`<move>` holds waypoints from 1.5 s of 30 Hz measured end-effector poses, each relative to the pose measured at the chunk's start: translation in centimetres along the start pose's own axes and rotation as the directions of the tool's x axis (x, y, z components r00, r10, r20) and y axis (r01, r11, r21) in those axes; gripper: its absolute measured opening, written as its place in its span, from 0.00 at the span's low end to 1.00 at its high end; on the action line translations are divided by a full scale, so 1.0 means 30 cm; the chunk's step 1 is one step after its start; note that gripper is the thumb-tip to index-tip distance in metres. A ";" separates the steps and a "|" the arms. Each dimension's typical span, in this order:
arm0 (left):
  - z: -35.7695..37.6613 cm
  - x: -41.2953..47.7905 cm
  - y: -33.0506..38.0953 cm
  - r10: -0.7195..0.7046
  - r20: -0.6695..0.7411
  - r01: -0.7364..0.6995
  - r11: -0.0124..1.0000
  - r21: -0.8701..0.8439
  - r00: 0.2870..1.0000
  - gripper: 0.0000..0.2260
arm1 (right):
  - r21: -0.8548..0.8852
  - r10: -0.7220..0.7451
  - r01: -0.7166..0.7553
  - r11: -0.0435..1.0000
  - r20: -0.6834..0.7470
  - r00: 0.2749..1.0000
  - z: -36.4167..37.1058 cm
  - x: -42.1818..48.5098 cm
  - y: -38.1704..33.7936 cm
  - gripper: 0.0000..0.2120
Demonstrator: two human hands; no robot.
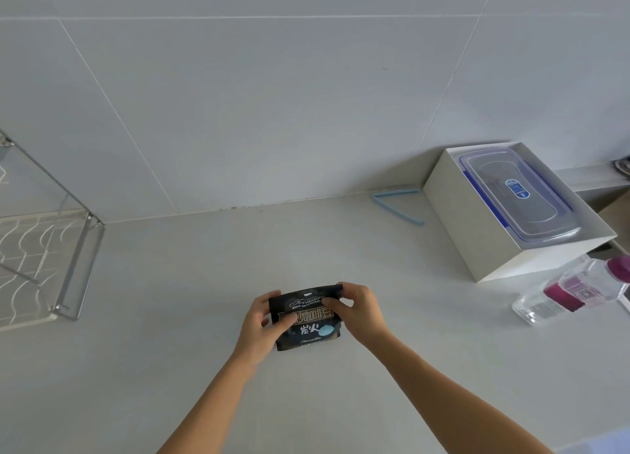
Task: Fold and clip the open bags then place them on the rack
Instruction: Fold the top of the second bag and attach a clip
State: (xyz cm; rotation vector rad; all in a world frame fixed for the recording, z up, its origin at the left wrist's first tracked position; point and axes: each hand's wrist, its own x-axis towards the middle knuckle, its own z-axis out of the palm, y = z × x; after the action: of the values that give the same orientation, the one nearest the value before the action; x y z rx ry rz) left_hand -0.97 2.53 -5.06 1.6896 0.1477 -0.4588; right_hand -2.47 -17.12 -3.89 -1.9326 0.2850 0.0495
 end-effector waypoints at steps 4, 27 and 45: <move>0.017 0.002 0.012 -0.030 -0.040 0.025 0.990 -0.137 0.999 0.11 | 0.037 -0.017 0.017 0.999 0.006 1.000 0.004 0.018 -0.003 0.07; -0.009 0.134 0.036 -0.133 0.056 0.143 0.949 -0.281 0.990 0.06 | 0.472 0.548 -0.370 0.800 -0.323 0.772 -0.434 0.690 0.052 0.17; -0.004 0.135 0.025 -0.150 0.062 0.161 0.954 -0.253 0.987 0.06 | -0.728 -0.029 0.052 0.684 0.044 0.999 -0.367 0.334 0.265 0.13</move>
State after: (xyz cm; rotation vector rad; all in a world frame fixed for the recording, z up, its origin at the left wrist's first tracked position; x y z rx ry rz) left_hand 3.00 1.87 -5.90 1.4173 0.2989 -0.5672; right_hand 4.37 -31.77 -8.71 -2.7443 0.2152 0.1875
